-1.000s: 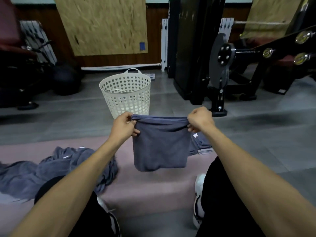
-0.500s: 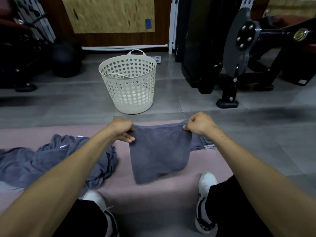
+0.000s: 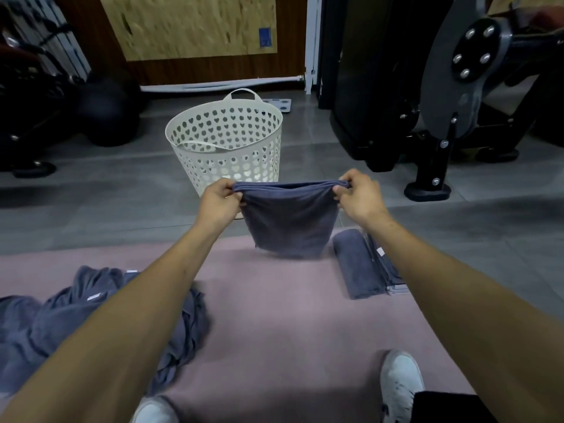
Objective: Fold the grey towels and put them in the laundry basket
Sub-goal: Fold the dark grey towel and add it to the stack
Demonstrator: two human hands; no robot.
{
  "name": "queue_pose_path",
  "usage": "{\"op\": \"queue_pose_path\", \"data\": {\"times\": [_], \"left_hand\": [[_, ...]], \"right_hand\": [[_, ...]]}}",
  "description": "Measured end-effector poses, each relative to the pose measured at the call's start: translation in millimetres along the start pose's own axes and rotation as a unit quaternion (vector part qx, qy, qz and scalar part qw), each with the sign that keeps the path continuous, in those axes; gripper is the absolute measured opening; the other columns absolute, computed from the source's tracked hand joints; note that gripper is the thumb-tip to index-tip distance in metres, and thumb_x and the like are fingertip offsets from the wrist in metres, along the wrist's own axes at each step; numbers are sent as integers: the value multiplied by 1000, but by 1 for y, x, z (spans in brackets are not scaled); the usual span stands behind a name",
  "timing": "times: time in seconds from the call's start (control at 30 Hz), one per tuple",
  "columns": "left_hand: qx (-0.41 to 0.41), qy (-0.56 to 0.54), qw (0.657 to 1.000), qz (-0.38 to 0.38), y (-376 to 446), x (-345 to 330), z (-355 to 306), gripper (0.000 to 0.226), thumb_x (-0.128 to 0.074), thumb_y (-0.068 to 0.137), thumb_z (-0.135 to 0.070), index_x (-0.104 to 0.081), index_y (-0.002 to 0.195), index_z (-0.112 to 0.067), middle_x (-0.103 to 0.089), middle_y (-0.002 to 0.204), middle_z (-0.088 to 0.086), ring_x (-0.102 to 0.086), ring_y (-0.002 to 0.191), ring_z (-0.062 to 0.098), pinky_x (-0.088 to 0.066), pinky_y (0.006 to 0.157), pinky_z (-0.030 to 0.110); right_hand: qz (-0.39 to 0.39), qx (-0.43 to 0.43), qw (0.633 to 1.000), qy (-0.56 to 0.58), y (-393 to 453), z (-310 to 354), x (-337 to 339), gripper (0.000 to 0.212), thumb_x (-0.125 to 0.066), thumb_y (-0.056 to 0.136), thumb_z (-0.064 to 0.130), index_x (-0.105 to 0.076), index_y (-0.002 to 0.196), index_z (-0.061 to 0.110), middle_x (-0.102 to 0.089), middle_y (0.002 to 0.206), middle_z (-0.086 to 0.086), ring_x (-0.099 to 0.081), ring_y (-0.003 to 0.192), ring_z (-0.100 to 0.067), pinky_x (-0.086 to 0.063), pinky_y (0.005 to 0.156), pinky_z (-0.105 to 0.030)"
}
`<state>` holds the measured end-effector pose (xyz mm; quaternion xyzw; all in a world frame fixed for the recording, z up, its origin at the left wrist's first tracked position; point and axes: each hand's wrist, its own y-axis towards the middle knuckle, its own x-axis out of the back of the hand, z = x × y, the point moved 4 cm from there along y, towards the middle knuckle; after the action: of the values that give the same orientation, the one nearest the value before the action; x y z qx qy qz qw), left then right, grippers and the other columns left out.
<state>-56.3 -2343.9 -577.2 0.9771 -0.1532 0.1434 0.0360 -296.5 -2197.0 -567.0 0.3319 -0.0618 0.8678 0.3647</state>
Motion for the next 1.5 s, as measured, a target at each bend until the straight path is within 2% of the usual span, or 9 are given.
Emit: {"op": "queue_pose_path", "data": {"times": [0.23, 0.4, 0.5, 0.7, 0.87, 1.13, 1.27, 1.37, 1.5], "left_hand": [[24, 11, 1000, 17, -53, 6, 42, 31, -49, 92, 7, -55, 78, -20, -63, 76, 1, -60, 73, 19, -47, 66, 31], [90, 77, 990, 72, -128, 7, 101, 34, -48, 93, 8, -54, 75, -19, -63, 81, 11, -62, 60, 12, -47, 55, 23], [161, 118, 971, 133, -181, 8, 134, 33, -43, 95, 7, -51, 73, -16, -58, 68, 8, -59, 42, 2, -41, 53, 25], [227, 201, 930, 209, -253, 22, 174, 27, -51, 90, 2, -55, 68, -12, -52, 52, 10, -49, 46, 20, -40, 46, 23], [252, 205, 924, 201, -255, 15, 188, 24, -54, 87, 0, -56, 67, -13, -48, 52, 9, -43, 48, 21, -34, 47, 23], [243, 187, 947, 100, -178, -26, 236, 13, -64, 89, -17, -64, 76, -19, -62, 72, 4, -56, 71, 22, -48, 63, 26], [236, 188, 950, 86, -131, -56, 279, 15, -68, 88, -20, -64, 74, -18, -69, 87, 6, -64, 86, 27, -53, 88, 35], [230, 192, 951, 71, -104, -69, 308, 23, -69, 87, -19, -61, 66, -18, -71, 86, 10, -66, 87, 32, -53, 87, 38], [235, 229, 942, 72, -83, -82, 339, 13, -62, 92, -21, -60, 80, -15, -65, 86, 6, -62, 87, 28, -45, 83, 26]], "right_hand": [[21, -35, 999, -5, -60, -20, -9, 11, -62, 88, 15, -55, 79, 17, -65, 81, -8, -62, 82, -27, -46, 71, -32], [100, -105, 989, -40, -145, -70, -27, 16, -67, 84, 14, -57, 72, 17, -67, 80, -8, -61, 81, -24, -49, 76, -29], [208, -192, 957, -59, -192, -107, -43, 17, -67, 82, 9, -55, 70, 12, -69, 81, -18, -68, 79, -31, -58, 80, -43], [327, -317, 890, 27, -274, -140, -46, 15, -60, 93, 6, -51, 81, 5, -60, 71, -15, -67, 58, -22, -58, 55, -31], [316, -286, 904, -35, -274, -155, -54, 23, -61, 93, 15, -51, 73, 9, -56, 59, -13, -51, 41, -18, -39, 40, -21], [232, -248, 937, -81, -207, -183, -103, 21, -60, 92, 27, -67, 91, 7, -68, 102, -17, -63, 97, -34, -50, 85, -34], [192, -235, 947, -108, -166, -214, -137, 24, -60, 92, 27, -63, 79, 7, -69, 97, -16, -62, 95, -32, -41, 72, -25], [200, -236, 943, -126, -139, -235, -167, 34, -59, 92, 28, -46, 63, 15, -60, 82, -11, -59, 86, -29, -38, 68, -25], [203, -238, 939, -141, -117, -261, -201, 30, -57, 93, 30, -49, 70, 13, -57, 80, -8, -55, 79, -25, -40, 67, -27]]}}
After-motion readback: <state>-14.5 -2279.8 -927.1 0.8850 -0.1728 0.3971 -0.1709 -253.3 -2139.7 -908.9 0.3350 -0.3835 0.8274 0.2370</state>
